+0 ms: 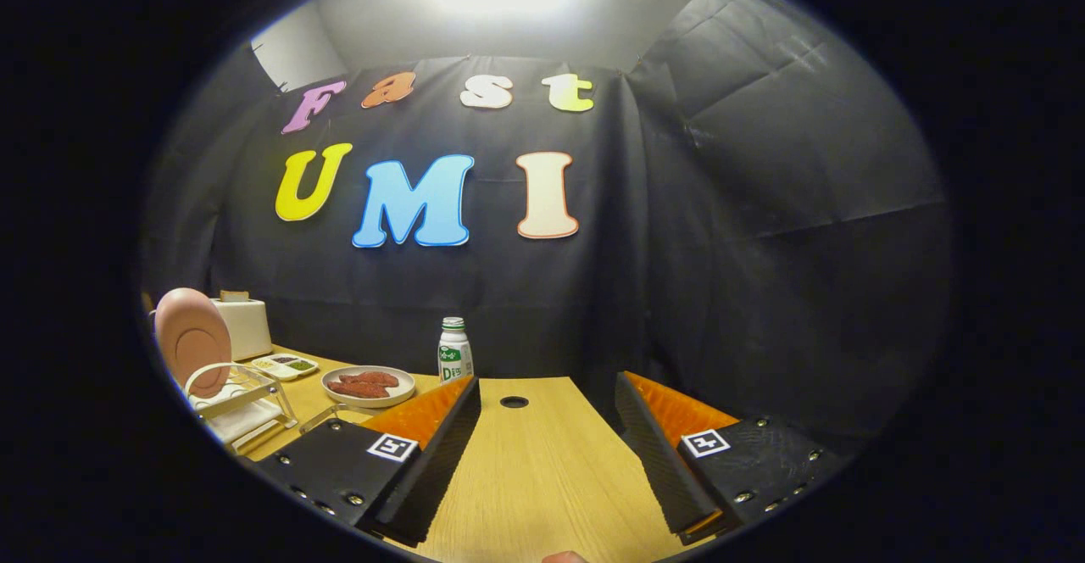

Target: Take the plate from the dish rack, then take the spoon from the basket and place it into the plate.

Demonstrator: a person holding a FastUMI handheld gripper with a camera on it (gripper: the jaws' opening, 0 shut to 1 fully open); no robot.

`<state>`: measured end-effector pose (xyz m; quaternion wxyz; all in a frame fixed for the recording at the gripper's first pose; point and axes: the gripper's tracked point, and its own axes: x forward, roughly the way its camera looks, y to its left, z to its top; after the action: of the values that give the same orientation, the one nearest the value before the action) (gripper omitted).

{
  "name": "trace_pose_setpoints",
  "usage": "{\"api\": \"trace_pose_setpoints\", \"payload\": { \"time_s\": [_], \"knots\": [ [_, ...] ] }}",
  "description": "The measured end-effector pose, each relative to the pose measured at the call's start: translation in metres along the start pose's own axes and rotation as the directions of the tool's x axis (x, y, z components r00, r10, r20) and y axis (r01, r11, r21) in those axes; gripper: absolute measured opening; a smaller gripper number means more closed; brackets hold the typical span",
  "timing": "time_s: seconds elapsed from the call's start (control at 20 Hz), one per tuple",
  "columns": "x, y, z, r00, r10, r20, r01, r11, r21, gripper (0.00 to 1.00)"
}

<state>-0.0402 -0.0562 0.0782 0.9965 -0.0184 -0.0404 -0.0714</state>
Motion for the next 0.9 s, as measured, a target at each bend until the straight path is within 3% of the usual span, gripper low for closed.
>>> {"api": "trace_pose_setpoints", "payload": {
  "time_s": [0.2,0.5,0.75,0.9],
  "knots": [
    [-0.048,-0.001,0.034,0.999,-0.045,-0.011,0.045,0.999,-0.018,0.98],
    [-0.105,0.045,0.090,0.998,-0.057,0.000,0.057,0.998,0.005,0.98],
    [-0.122,0.109,0.114,0.999,0.004,-0.037,-0.002,0.998,0.058,0.98],
    [-0.114,0.164,0.123,0.991,0.096,-0.091,-0.087,0.991,0.102,0.97]
  ]
}}
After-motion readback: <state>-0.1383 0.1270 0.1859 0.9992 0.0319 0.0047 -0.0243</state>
